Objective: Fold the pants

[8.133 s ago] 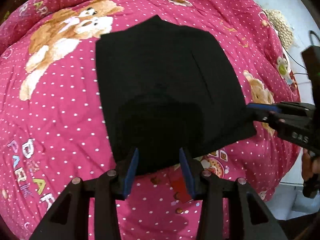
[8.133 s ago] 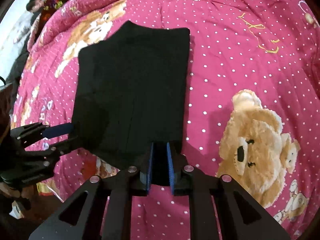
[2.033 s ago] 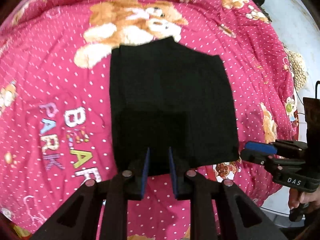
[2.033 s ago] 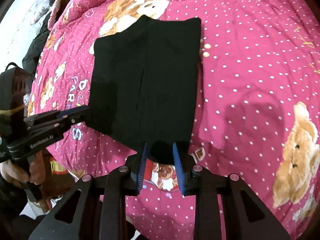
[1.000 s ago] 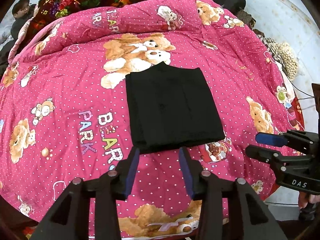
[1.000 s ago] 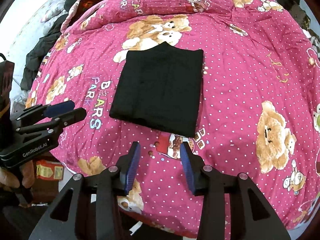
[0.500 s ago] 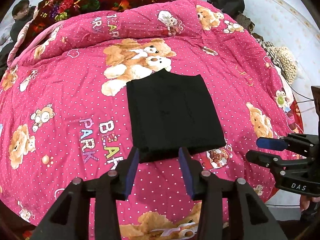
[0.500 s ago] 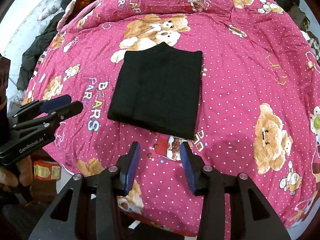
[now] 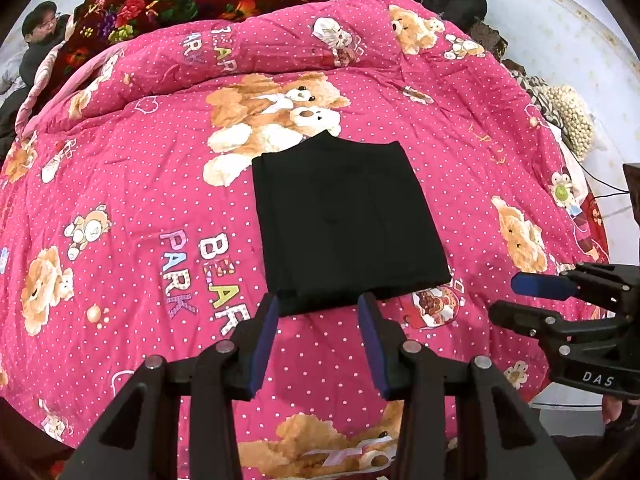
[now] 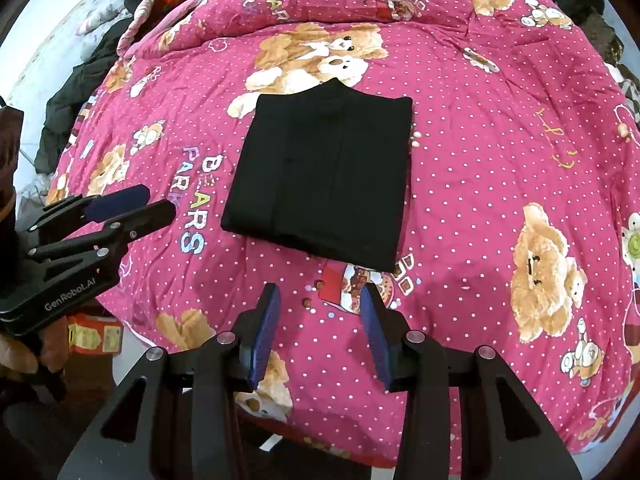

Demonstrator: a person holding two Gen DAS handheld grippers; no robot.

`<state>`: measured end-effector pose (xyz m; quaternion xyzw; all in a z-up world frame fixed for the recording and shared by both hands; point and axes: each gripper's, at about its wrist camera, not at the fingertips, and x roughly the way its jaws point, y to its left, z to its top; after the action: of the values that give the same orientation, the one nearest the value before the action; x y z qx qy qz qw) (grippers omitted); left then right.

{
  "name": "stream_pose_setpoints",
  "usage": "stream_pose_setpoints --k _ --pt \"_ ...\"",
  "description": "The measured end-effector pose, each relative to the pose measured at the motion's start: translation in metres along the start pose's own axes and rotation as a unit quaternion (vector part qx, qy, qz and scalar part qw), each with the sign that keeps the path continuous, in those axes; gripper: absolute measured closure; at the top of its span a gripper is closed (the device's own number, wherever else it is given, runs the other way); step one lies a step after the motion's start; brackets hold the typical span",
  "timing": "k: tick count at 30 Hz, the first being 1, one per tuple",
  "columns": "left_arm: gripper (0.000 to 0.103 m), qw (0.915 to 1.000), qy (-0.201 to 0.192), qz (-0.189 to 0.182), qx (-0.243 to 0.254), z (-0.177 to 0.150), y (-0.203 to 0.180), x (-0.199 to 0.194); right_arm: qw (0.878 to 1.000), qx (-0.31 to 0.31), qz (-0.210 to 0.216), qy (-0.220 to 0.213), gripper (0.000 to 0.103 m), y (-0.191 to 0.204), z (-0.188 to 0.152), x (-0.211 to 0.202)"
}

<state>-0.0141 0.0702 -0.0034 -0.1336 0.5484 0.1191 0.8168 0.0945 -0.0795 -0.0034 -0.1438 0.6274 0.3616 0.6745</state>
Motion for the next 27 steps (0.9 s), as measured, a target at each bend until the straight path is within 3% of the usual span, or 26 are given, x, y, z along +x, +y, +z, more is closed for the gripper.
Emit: stream_pose_setpoints --k 8,13,27 --pt "0.059 1.0000 0.004 0.003 -0.002 -0.008 0.000 -0.004 1.000 0.000 0.001 -0.003 0.061 0.004 -0.006 -0.002" --pt "0.059 0.9994 0.008 0.032 0.008 -0.014 -0.003 -0.005 1.000 0.000 0.001 -0.002 0.061 0.005 -0.006 -0.002" --pt "0.059 0.9997 0.012 0.020 0.012 -0.016 0.000 -0.004 1.000 -0.011 -0.014 -0.019 0.061 0.012 -0.014 -0.003"
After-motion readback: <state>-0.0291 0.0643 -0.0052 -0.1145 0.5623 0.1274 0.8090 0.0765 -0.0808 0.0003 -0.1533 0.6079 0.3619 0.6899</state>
